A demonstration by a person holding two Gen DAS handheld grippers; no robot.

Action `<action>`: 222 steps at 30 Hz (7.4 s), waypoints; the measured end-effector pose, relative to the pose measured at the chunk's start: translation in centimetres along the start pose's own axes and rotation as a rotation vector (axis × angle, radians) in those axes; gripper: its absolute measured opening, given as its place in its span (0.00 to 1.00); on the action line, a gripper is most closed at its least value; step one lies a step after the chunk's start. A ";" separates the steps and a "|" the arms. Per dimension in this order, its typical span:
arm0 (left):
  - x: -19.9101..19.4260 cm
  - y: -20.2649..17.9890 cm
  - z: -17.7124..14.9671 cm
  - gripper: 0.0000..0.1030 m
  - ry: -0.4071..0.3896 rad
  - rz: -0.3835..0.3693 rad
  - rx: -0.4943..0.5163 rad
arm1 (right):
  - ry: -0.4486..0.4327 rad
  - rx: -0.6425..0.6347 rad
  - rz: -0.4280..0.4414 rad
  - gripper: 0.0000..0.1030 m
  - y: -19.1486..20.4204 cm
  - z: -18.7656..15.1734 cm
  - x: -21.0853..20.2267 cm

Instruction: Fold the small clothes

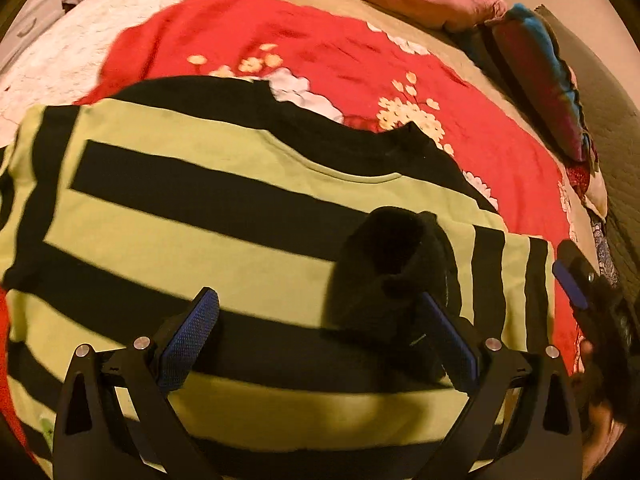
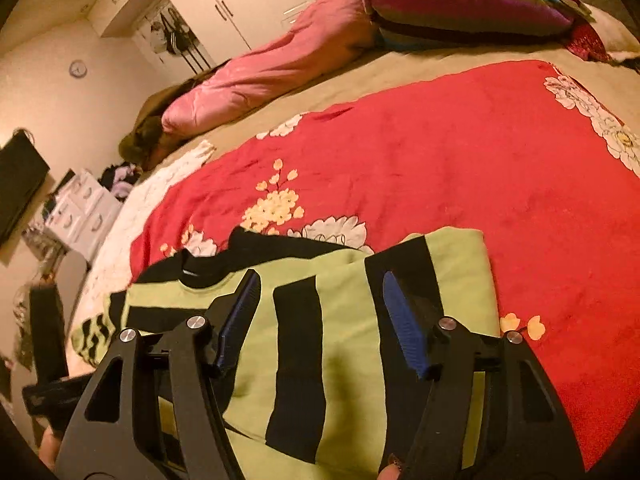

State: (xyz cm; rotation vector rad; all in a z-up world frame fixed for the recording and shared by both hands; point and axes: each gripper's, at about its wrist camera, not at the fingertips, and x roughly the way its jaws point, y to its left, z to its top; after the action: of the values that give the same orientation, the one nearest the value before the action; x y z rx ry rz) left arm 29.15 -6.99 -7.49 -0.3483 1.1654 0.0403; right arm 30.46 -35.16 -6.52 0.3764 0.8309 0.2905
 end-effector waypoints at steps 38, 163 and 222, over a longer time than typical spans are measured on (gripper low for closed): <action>-7.7 9.3 2.3 0.11 -0.234 -0.153 -0.104 | 0.029 -0.106 0.000 0.55 2.8 -1.3 1.1; -15.9 34.4 -1.5 0.93 -0.337 0.130 -0.373 | 0.149 -0.618 0.108 0.91 34.3 -14.5 1.6; -19.6 14.7 -1.8 0.07 -0.482 -0.248 -0.086 | 0.019 -0.063 -0.031 0.91 9.8 -7.1 -3.5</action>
State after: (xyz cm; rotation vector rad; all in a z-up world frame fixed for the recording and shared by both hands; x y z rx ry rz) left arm 16.64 9.25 5.95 -0.5248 0.6396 -0.0415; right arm 21.79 -26.27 -4.29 0.3022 0.8439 0.2906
